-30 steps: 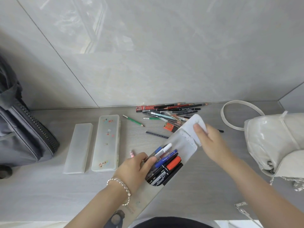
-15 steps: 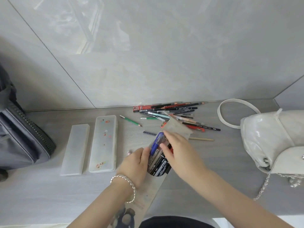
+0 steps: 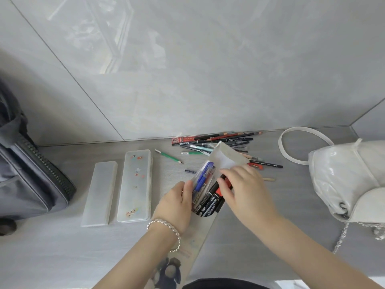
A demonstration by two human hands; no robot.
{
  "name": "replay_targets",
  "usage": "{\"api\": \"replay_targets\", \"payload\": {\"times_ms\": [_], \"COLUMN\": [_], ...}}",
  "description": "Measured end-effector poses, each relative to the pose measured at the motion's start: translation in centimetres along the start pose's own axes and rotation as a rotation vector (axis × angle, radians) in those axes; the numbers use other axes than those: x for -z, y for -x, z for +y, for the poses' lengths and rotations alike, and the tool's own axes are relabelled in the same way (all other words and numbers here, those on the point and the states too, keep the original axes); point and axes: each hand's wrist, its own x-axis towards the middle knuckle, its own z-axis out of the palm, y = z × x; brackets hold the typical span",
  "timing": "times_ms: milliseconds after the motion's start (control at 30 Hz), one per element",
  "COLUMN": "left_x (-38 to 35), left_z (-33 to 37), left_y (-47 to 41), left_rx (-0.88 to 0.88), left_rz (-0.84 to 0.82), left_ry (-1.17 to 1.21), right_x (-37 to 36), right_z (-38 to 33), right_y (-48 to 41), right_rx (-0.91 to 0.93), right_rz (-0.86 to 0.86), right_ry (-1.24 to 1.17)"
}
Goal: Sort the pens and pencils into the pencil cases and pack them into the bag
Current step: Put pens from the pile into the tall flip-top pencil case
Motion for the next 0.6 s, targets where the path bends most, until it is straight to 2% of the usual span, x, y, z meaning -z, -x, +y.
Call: {"api": "replay_targets", "payload": {"times_ms": [67,100,200,300,433,500,600], "left_x": [0.0,-0.1,-0.4,-0.6,-0.8,-0.8,-0.8], "left_z": [0.3,0.4,0.8,1.2,1.0,0.7,0.7], "left_y": [-0.4,-0.4,-0.3,-0.2,-0.5,-0.7,-0.6], "left_rx": [0.011,0.014,-0.016,-0.079,-0.081,-0.062,-0.070], "left_rz": [0.008,0.005,-0.026,-0.089,-0.084,-0.080,-0.115], "left_ry": [0.042,0.059,0.065,0.016,-0.017,0.004,-0.014], "right_x": [-0.9,-1.1,-1.4,-1.5,-0.9,-1.5,-1.9], "right_z": [0.3,0.4,-0.5,-2.4,-2.6,-1.9,-1.7], "right_y": [0.5,0.6,0.6,0.3,-0.6,-0.7,-0.7], "right_rx": [0.029,-0.021,-0.290,-0.552,-0.950,-1.003,-1.022], "right_rz": [0.131,0.179,0.329,0.443,0.454,0.390,0.183], "right_ry": [-0.009,-0.101,-0.533,-0.803,-1.050,-1.171,-1.475]}}
